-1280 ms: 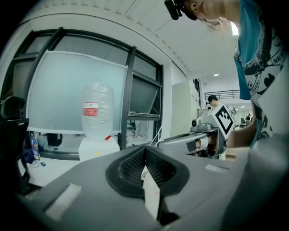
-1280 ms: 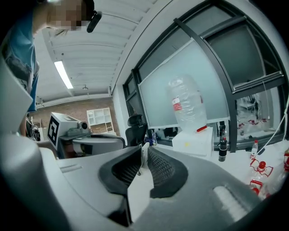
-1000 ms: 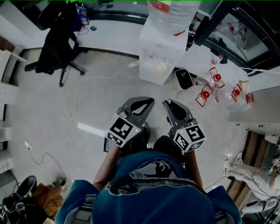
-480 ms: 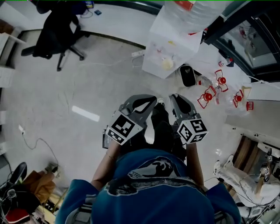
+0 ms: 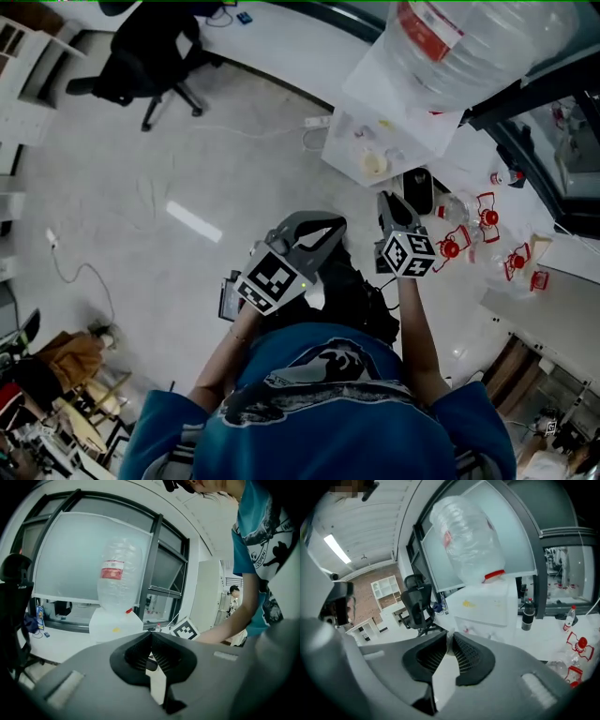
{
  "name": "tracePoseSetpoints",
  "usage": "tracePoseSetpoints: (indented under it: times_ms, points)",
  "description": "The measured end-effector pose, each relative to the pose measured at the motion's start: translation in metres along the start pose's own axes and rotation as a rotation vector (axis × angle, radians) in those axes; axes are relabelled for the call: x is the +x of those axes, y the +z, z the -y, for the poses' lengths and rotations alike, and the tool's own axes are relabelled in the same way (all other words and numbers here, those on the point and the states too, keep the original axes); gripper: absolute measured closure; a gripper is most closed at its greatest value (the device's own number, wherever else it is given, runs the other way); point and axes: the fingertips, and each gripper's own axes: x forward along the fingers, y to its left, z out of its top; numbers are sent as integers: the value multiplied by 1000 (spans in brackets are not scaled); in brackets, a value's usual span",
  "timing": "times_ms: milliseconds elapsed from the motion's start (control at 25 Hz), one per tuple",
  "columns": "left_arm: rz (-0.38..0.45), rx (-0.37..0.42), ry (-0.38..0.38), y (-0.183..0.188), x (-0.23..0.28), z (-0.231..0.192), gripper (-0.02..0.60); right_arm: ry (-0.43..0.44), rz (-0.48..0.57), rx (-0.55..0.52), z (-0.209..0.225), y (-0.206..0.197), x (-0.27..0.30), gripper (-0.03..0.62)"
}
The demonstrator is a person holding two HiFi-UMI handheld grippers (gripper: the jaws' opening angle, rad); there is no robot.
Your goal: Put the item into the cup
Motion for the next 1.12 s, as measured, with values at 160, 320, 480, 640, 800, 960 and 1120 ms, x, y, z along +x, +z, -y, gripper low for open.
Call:
tracePoseSetpoints:
  times_ms: [160, 320, 480, 640, 800, 960, 1120]
  points:
    - [-38, 0, 30, 2, 38, -10, 575, -1, -98, 97, 51, -34, 44, 546]
    - [-46, -36, 43, 4, 66, -20, 574, -28, -205, 147, 93, -70, 82, 546]
    - [-73, -65, 83, -2, 79, -35, 574, -45, -267, 196, 116, -97, 115, 546]
    - [-87, -107, 141, -10, 80, -50, 574, -73, -265, 297, 133, -112, 143, 545]
    - [-116, -130, 169, -18, 78, -59, 574, -122, -246, 393, 151, -124, 165, 545]
    - [-142, -145, 174, -26, 78, -61, 572, -112, -219, 426, 158, -124, 178, 524]
    - [-157, -157, 165, -32, 76, -58, 572, -106, -222, 451, 160, -127, 182, 443]
